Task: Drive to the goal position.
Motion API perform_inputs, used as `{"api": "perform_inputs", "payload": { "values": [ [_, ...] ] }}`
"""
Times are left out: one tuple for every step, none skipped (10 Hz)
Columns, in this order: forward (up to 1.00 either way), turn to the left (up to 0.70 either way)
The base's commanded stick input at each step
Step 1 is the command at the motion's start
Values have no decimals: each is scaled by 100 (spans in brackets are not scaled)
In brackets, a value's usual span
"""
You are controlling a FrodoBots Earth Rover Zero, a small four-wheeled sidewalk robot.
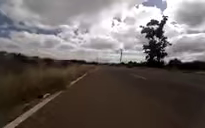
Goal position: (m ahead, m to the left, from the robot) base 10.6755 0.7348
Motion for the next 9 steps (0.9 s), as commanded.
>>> {"api": "perform_inputs", "payload": {
  "values": [
    [85, 0],
    [85, 0],
    [85, 0],
    [85, 0],
    [85, 0],
    [85, 0],
    [85, 0],
    [85, 0],
    [85, 0]
  ]
}}
